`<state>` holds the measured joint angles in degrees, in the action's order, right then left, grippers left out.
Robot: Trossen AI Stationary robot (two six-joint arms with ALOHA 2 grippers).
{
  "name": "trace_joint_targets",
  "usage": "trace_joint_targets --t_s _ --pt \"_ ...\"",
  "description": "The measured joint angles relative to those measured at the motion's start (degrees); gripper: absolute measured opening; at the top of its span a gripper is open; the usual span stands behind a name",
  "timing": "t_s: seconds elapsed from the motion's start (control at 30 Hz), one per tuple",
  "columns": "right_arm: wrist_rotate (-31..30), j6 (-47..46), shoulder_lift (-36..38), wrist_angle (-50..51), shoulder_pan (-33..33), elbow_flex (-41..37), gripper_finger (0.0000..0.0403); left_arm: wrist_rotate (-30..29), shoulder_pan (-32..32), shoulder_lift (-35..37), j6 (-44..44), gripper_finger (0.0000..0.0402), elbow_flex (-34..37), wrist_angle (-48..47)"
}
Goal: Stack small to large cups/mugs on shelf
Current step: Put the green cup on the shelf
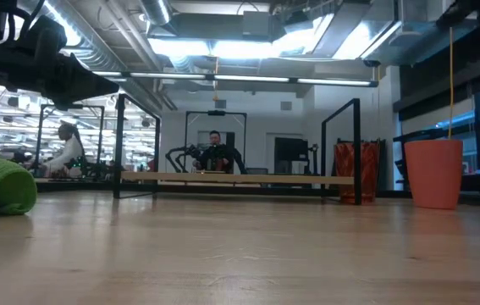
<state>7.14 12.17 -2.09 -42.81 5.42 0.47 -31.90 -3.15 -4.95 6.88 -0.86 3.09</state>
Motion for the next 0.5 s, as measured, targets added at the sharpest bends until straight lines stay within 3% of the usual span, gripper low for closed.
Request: trace_joint_targets --t_s 0.17,0.27,0.4,0.5 --pt "-0.44 1.48 -0.02 -15.30 0.01 0.09 0.0012 -0.02 0.00 0.00 -0.01 0.0000 0.00 0.00" --pt "-4.28 -0.83 -0.02 -13.48 0.01 2.51 0.0012 0.00 -0.01 -0.02 0.01 0.0000 0.00 0.00" --pt "-11.48 -5.54 -0.08 6.73 0.01 11.29 0.0012 0.00 -0.01 -0.01 0.00 0.0000 0.00 0.00" --pt "-13.29 -1.53 -1.47 27.29 0.01 20.97 0.0012 0.00 -0.01 -0.01 0.00 0.0000 0.00 0.00"
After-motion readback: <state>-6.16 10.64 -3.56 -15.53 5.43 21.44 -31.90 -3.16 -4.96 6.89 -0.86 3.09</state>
